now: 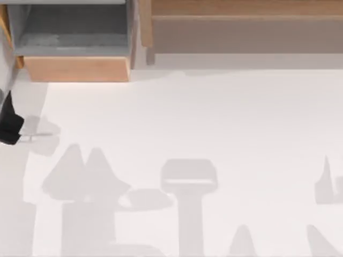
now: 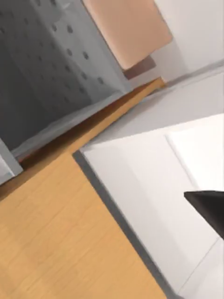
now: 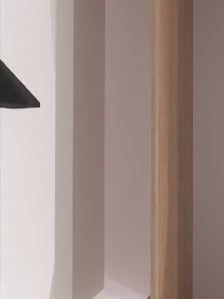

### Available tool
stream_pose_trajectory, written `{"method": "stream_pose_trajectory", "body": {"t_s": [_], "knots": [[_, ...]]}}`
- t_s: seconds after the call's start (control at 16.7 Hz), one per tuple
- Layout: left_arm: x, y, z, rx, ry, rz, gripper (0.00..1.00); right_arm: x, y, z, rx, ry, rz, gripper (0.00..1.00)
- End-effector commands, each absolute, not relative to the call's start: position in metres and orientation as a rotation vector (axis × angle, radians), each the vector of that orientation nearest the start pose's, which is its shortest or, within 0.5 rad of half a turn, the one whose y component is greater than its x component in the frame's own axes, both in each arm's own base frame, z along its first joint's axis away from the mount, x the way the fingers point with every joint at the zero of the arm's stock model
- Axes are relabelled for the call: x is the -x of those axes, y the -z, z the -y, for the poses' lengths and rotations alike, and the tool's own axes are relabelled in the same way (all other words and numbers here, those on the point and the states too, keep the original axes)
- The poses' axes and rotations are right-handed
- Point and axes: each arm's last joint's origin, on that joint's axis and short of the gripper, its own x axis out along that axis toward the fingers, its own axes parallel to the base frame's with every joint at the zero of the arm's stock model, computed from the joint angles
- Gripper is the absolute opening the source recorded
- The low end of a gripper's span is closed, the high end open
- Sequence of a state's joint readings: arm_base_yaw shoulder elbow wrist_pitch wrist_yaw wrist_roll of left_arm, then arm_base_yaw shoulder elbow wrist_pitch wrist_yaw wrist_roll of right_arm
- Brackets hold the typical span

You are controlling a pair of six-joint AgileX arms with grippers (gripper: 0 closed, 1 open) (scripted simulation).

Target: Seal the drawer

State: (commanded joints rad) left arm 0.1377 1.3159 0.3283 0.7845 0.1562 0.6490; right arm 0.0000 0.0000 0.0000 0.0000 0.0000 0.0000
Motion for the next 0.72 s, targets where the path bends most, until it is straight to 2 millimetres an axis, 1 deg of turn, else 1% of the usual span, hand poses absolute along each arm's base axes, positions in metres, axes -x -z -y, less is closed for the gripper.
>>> {"method": "stream_pose_trajectory", "body": {"t_s": [0.18,0.36,0.54,0.72], "knots": [[-0.241,-0.137,-0.067,-0.814,0.098,-0.189,1.0,-0.106,-0.16,0.001,0.0,0.0,0.0,1.0],[-0.239,-0.118,-0.104,-1.039,0.098,-0.146,1.0,-0.106,-0.16,0.001,0.0,0.0,0.0,1.0],[-0.235,-0.106,-0.137,-1.271,0.072,-0.078,1.0,-0.106,-0.16,0.001,0.0,0.0,0.0,1.0],[-0.232,-0.099,-0.162,-1.466,0.038,-0.017,1.0,-0.106,-0.16,0.001,0.0,0.0,0.0,1.0]]}}
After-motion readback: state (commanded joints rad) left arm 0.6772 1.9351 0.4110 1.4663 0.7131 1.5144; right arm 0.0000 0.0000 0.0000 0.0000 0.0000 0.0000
